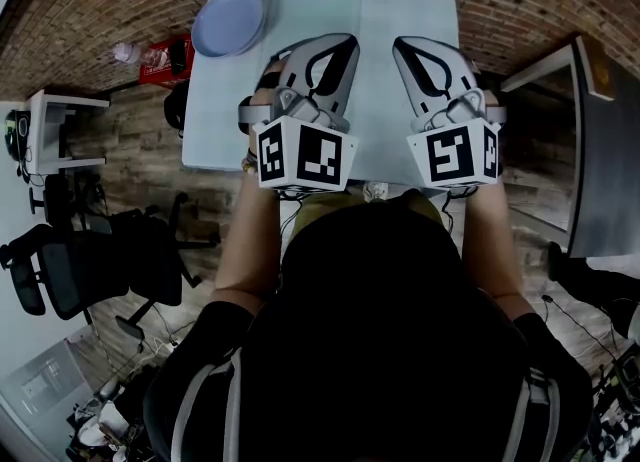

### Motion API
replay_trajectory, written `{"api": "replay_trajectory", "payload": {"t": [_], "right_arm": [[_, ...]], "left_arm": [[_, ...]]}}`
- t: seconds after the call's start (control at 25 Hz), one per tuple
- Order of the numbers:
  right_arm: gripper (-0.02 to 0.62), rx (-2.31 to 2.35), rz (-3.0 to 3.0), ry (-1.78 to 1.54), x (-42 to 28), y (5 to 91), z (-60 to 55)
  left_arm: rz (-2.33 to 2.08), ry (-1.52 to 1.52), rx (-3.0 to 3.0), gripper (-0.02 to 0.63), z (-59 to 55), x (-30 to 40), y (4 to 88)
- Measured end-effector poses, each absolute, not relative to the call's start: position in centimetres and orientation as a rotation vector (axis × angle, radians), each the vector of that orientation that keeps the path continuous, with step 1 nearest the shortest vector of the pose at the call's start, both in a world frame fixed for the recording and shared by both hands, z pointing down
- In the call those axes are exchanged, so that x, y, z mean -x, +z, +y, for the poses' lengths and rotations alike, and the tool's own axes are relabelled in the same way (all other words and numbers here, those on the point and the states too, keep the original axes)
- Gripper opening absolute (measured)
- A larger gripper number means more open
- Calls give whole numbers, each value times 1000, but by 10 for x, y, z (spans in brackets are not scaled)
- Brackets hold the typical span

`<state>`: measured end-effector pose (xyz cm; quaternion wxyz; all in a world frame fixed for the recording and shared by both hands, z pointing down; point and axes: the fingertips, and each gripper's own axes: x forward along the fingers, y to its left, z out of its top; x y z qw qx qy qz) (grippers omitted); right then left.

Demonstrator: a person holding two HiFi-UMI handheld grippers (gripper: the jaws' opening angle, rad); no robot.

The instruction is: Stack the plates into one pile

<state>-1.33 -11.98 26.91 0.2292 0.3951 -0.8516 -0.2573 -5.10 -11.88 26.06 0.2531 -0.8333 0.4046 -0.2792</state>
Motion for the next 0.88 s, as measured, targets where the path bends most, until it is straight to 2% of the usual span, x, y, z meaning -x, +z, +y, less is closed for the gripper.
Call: {"api": "replay_trajectory", "payload": {"t": [0.88], "right_arm": [[35,-1059,-2343,-716,24,270,-121]], "left_arm": [[1119,-746,2261,23,-120,60,258]]}}
